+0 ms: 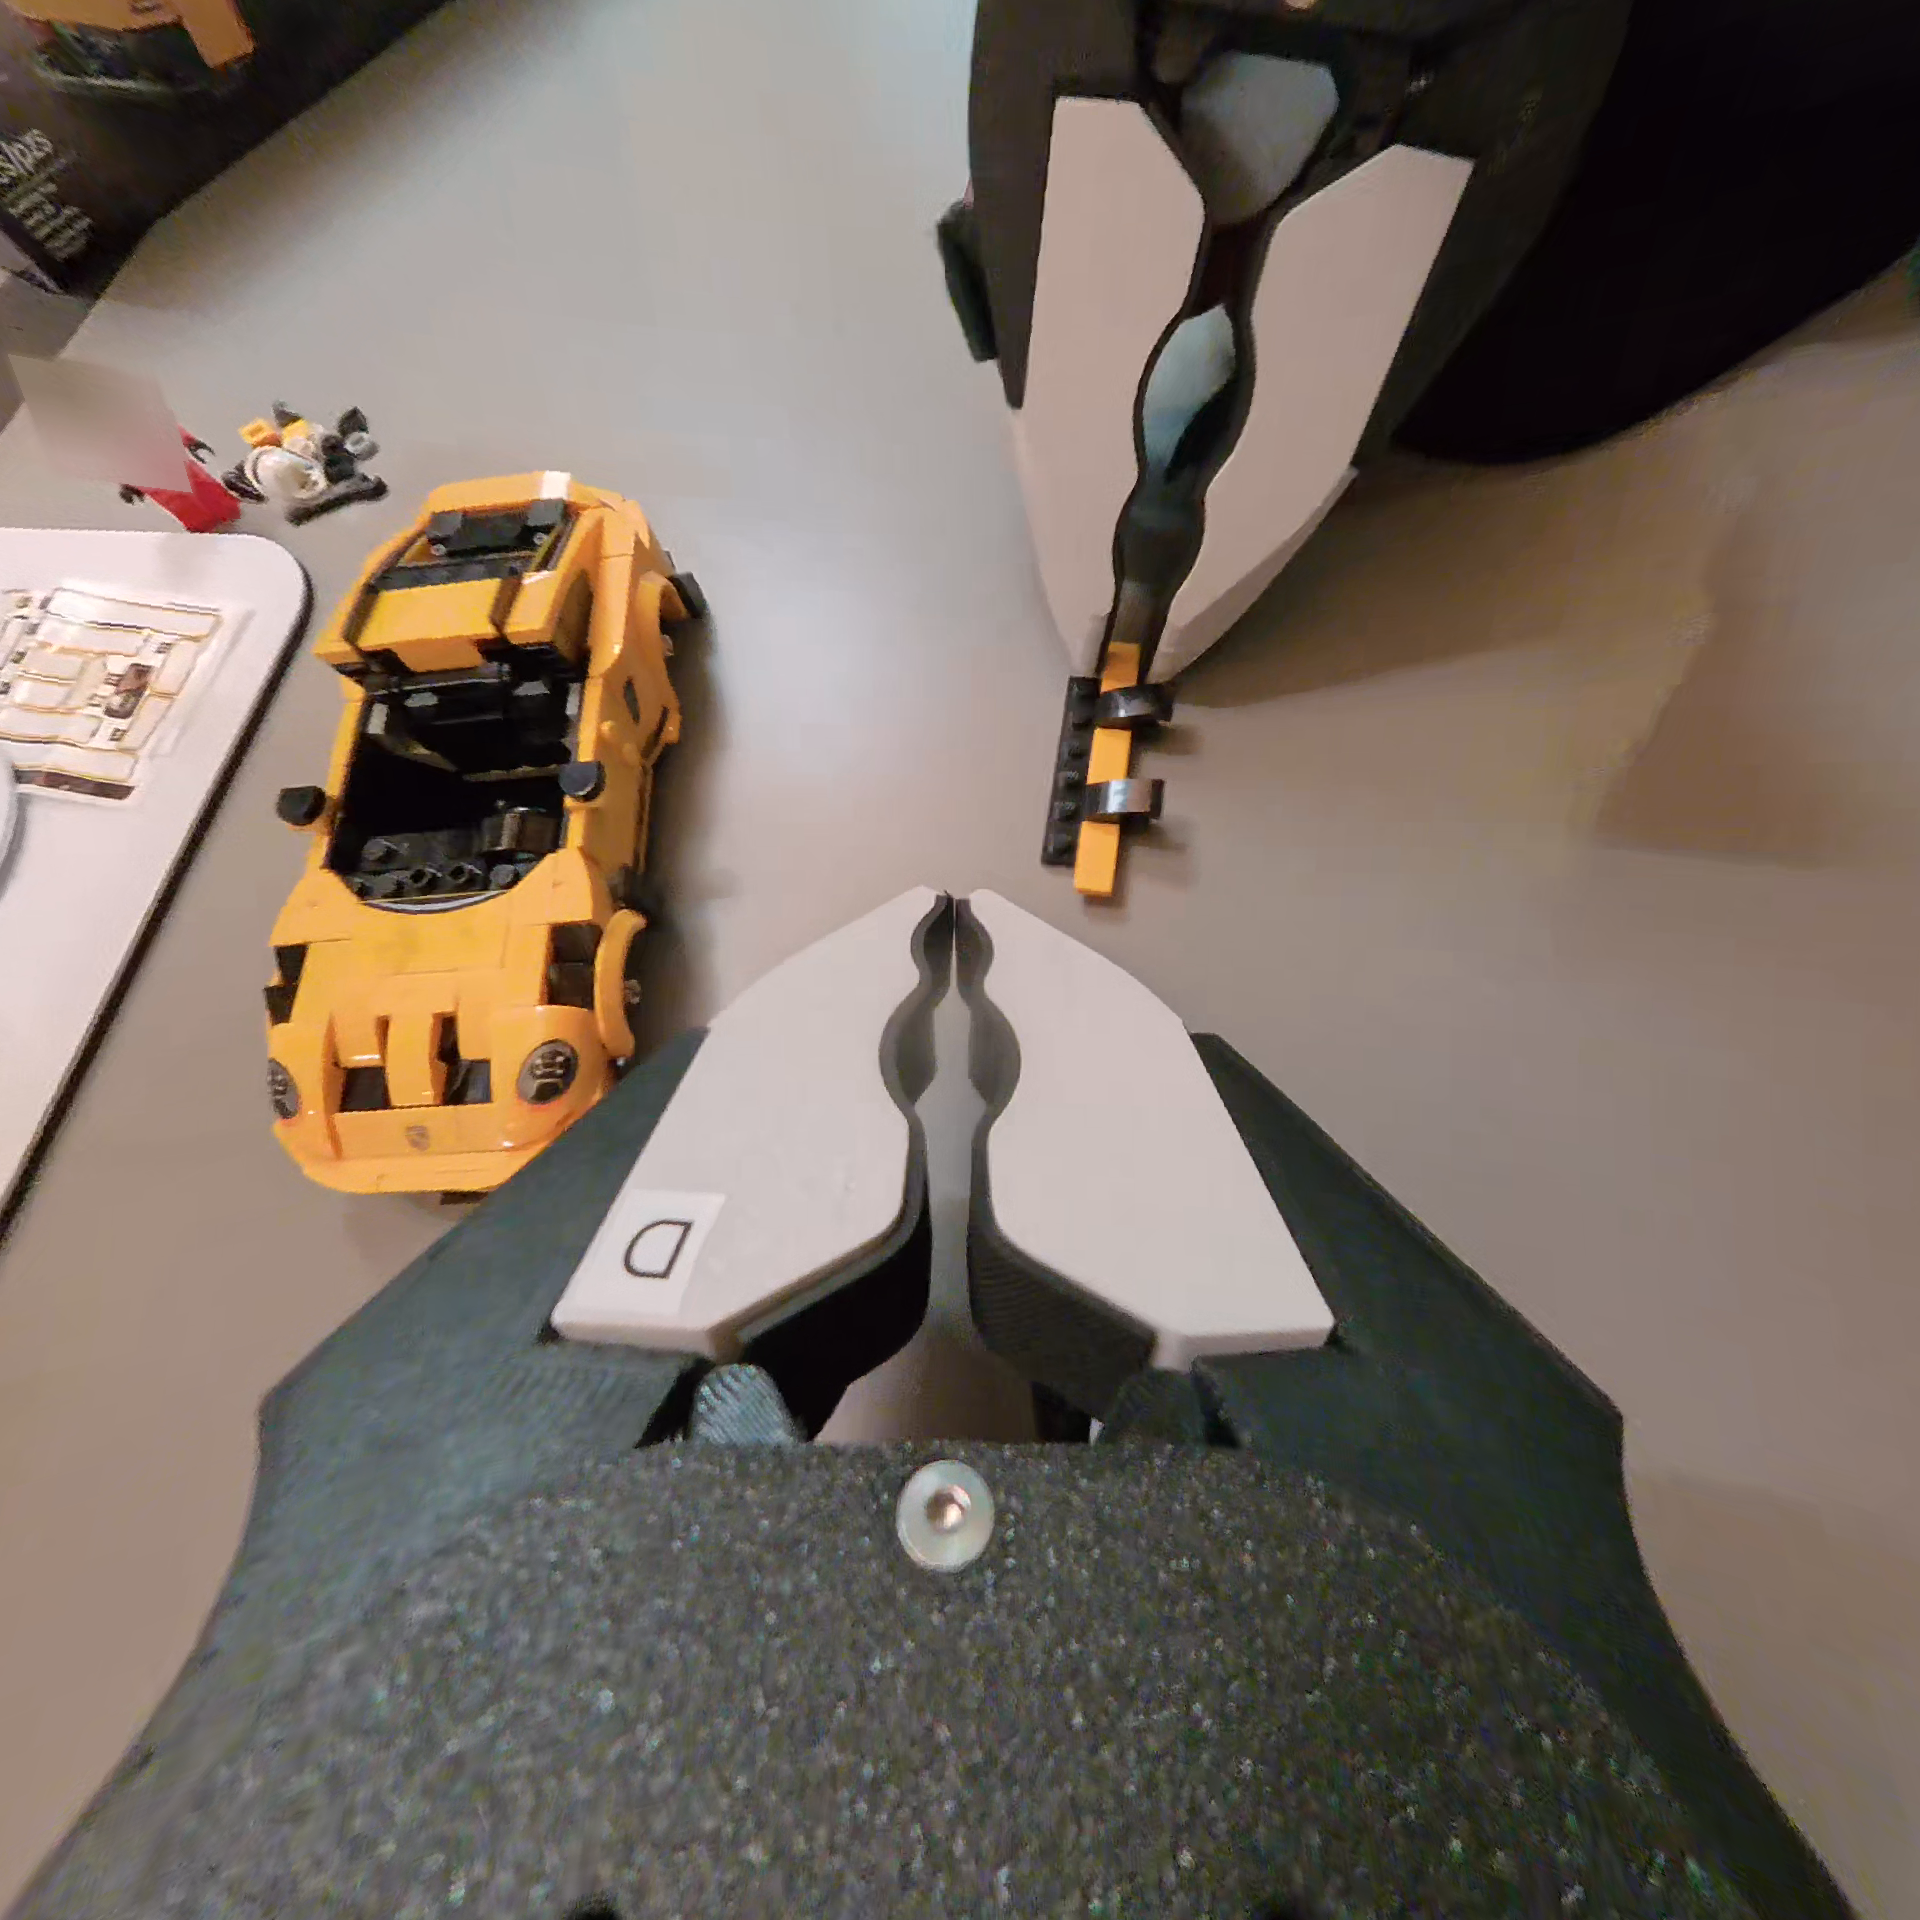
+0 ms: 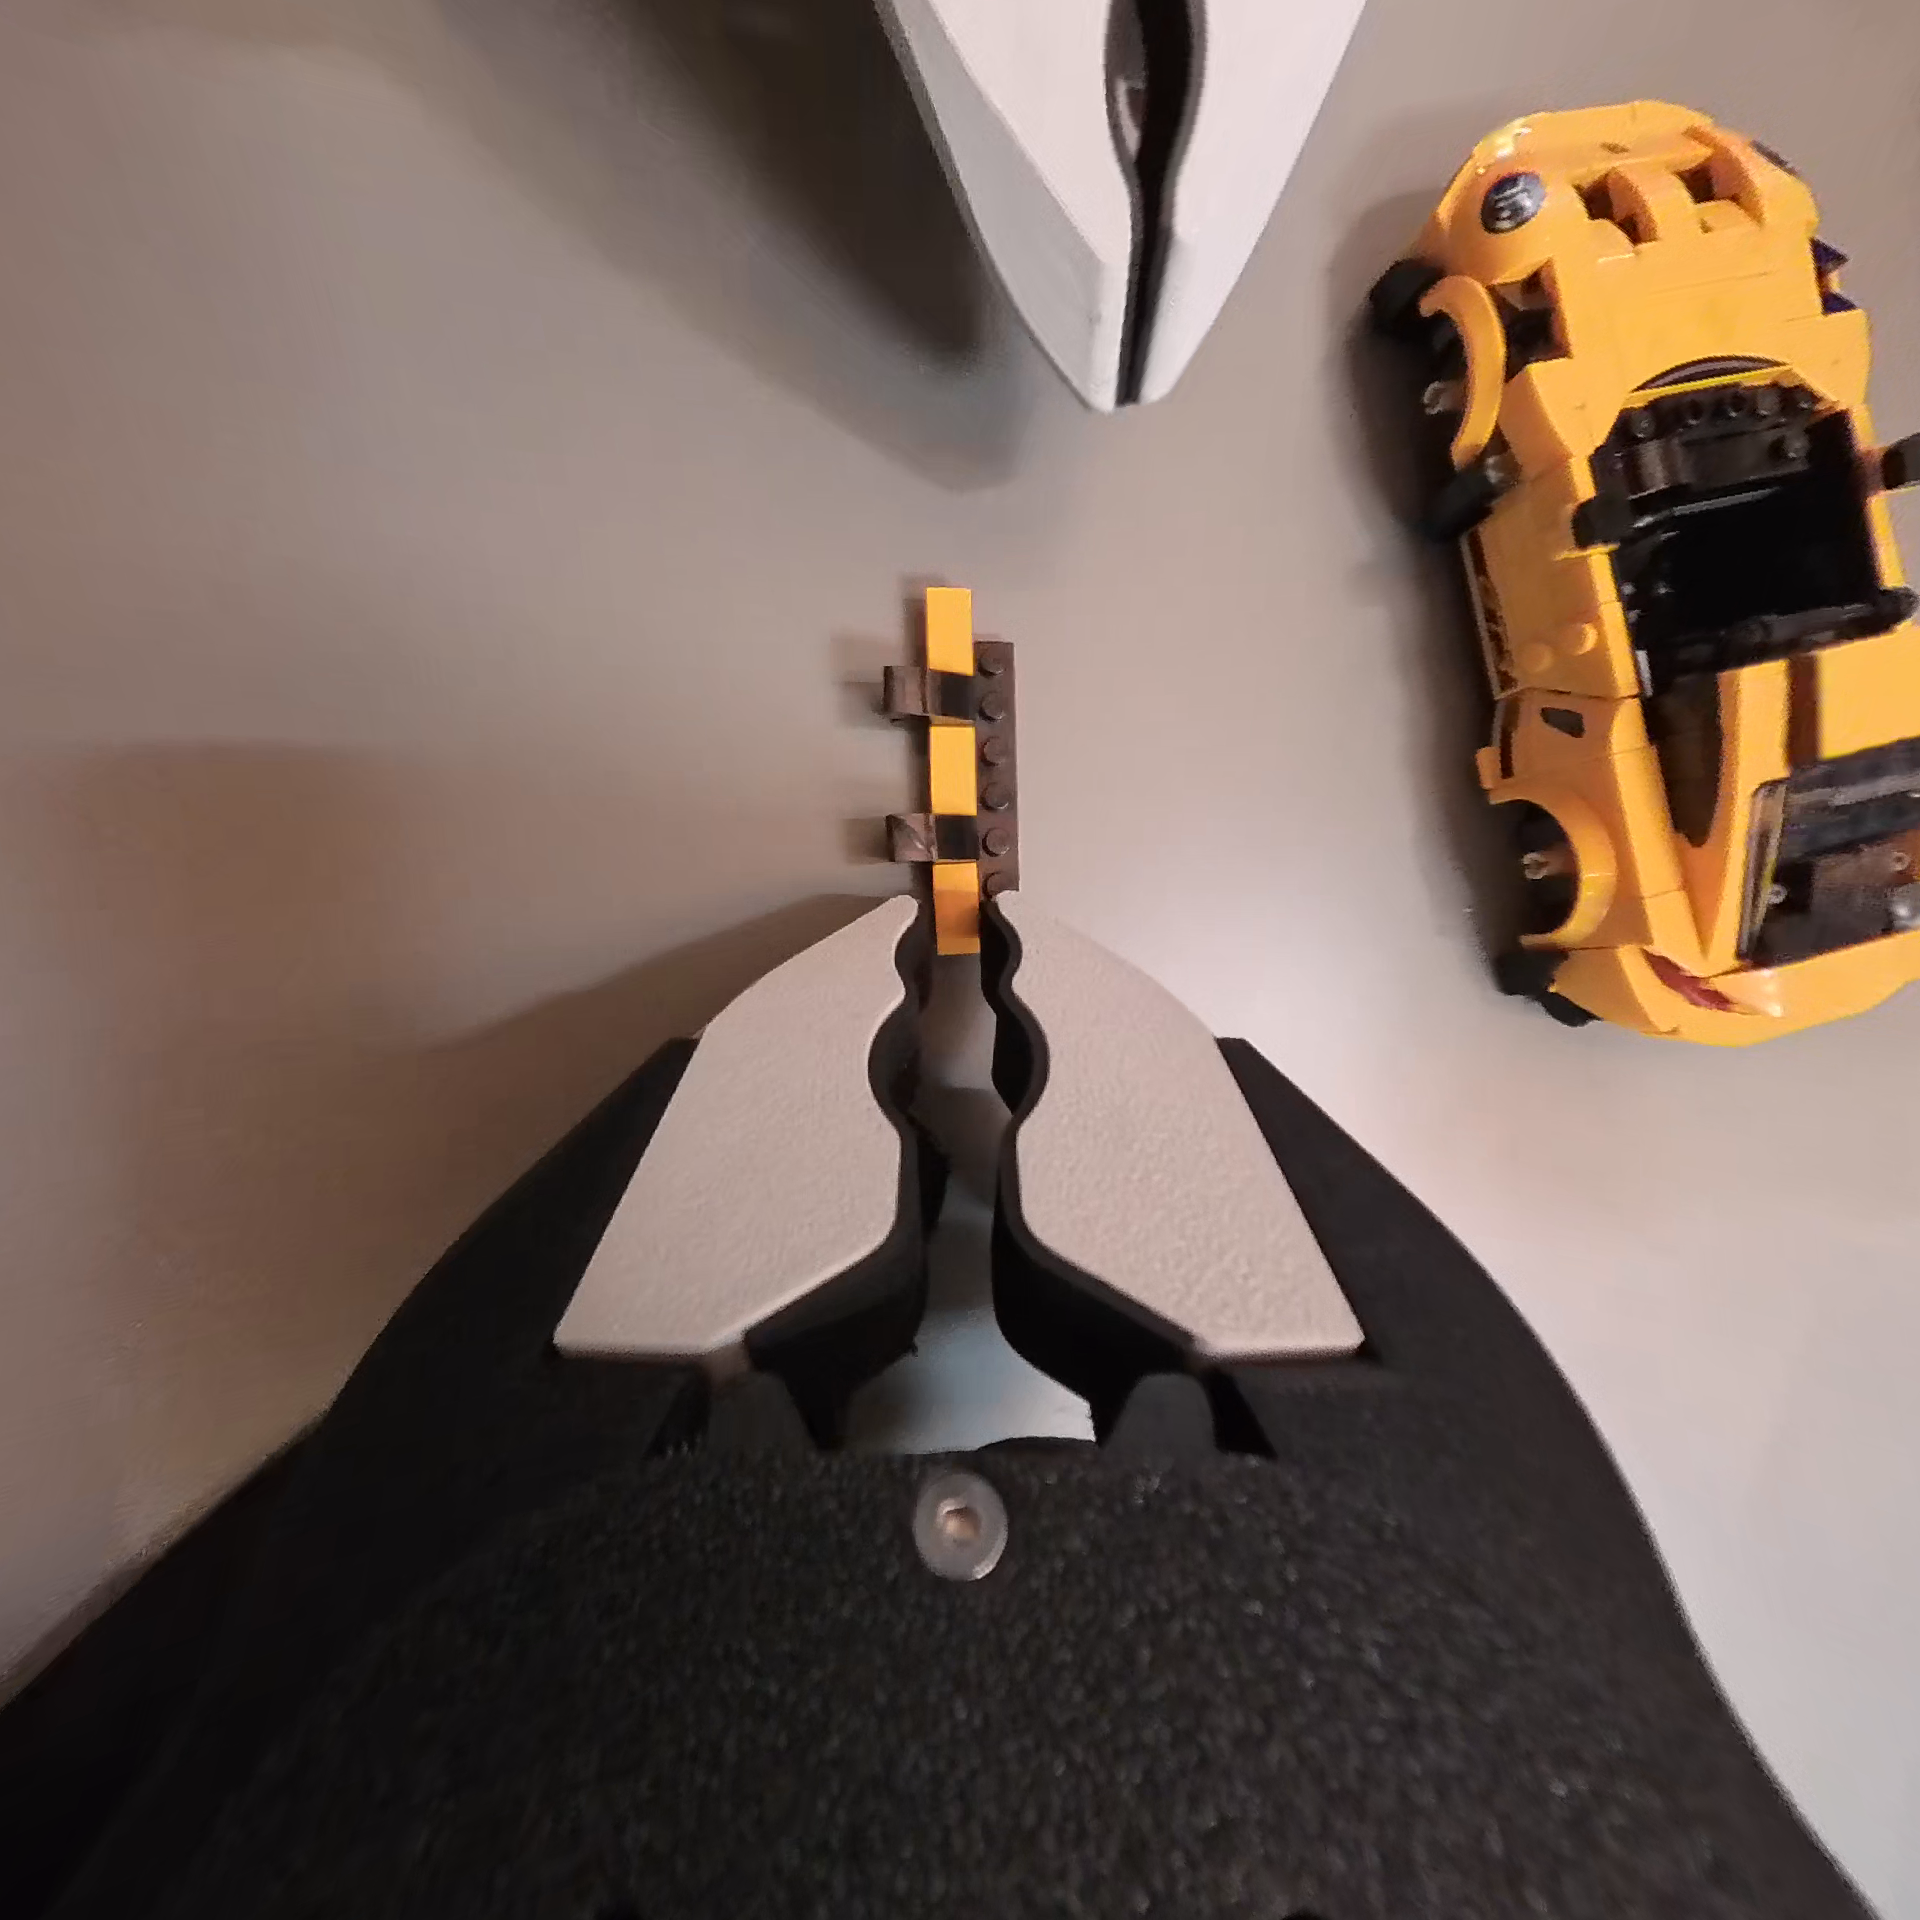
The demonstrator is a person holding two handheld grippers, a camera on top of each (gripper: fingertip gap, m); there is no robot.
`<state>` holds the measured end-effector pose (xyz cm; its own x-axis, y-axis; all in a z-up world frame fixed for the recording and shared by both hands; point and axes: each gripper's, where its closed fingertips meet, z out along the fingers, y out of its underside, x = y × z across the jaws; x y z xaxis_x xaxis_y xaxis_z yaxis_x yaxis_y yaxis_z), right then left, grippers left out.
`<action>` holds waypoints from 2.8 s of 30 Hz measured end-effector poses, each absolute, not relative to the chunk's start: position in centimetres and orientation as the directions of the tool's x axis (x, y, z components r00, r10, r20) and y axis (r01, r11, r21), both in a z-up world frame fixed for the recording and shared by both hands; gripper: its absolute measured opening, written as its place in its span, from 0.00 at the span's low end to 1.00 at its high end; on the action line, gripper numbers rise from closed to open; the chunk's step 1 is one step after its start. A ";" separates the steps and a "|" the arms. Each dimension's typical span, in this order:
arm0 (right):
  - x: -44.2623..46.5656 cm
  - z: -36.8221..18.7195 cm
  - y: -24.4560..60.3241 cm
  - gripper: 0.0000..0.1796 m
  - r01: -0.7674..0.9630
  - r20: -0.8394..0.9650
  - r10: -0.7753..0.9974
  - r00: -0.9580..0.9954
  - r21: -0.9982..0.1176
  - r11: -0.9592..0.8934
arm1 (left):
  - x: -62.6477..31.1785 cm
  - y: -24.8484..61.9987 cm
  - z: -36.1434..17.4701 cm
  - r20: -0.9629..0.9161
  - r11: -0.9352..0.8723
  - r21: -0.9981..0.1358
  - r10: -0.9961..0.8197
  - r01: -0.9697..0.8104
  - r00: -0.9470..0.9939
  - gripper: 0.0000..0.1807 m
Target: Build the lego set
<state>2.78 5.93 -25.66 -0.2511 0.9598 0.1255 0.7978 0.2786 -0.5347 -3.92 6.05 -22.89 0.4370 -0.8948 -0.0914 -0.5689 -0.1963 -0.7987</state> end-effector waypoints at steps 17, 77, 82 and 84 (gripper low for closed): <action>0.4 -14.2 11.7 0.12 0.371 0.153 0.974 0.167 -0.925 0.081 | -6.2 9.0 -16.3 -0.108 -0.108 -0.956 -0.735 -0.273 0.669 0.00; -10.3 -1.6 28.8 0.00 0.045 0.126 0.704 0.699 -0.990 0.133 | -21.1 21.2 -5.4 -0.048 0.174 -0.984 -0.116 -0.028 0.992 0.00; -6.9 -2.2 25.6 0.00 0.063 0.150 0.750 0.644 -0.988 0.144 | -28.0 17.4 1.2 -0.162 0.256 -0.950 0.080 -0.177 0.984 0.00; -4.6 -2.8 24.3 0.00 0.064 0.152 0.745 0.650 -0.987 0.146 | -30.0 15.5 3.3 -0.138 0.288 -0.943 0.110 -0.165 0.984 0.00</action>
